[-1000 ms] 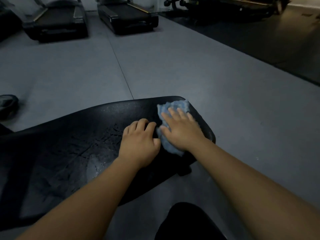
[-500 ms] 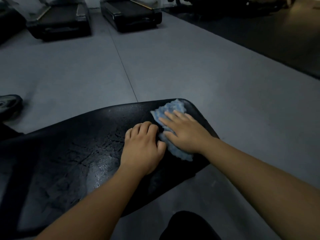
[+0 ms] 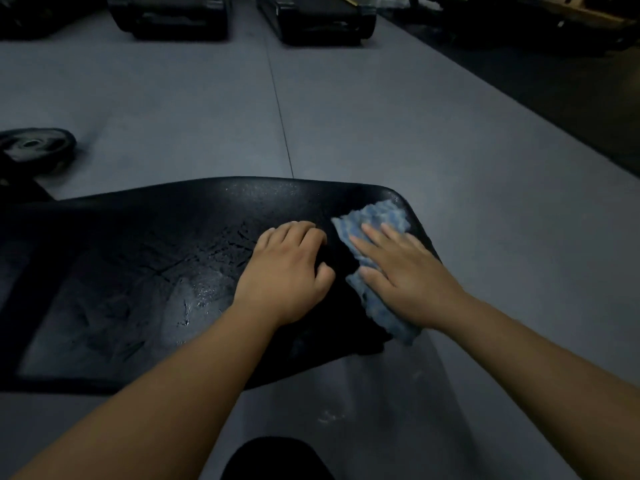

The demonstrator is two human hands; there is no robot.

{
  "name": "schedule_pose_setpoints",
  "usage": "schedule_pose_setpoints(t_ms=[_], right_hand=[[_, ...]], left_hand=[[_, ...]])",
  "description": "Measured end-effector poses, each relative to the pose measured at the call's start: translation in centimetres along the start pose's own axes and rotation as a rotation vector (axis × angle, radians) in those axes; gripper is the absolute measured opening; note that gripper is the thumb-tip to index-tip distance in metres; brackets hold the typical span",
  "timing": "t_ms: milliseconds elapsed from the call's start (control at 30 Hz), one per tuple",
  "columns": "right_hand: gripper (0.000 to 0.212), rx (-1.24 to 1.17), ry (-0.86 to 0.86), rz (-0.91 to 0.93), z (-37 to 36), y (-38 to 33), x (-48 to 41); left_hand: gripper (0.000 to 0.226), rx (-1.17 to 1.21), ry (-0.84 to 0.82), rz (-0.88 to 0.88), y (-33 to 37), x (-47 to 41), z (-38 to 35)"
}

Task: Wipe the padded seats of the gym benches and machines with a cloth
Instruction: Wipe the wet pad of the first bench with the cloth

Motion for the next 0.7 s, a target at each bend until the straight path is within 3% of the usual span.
schedule_pose_setpoints(t_ms=[200,367,567,700], right_hand=[[0.063,-0.039,0.105,-0.08,0.3,0.1,4.6],[0.062,0.082,0.073,-0.372,-0.7,0.7,0.4],[0.072,0.019,0.018,-0.257,0.2,-2.3,4.3],[0.063,0.046,0.037,-0.422,0.5,0.3,2.2]], left_hand=[[0.051,0.034,-0.034,0.021,-0.2,0.0,0.4],[0.046,0.03,-0.035,-0.004,-0.5,-0.1,-0.1],[0.05,0.058,-0.092,-0.013,0.1,0.2,0.3],[0.051,0.046,-0.101,-0.057,0.5,0.1,0.3]])
Point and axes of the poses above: each hand's wrist, its own x-axis away from the middle knuckle, its own z-axis out of the back of the hand, y = z × x, the point moved 2 cm from there along -x, towards the middle knuckle, and after that the axes turned 13 degrees about y, right-handed, at the moved point
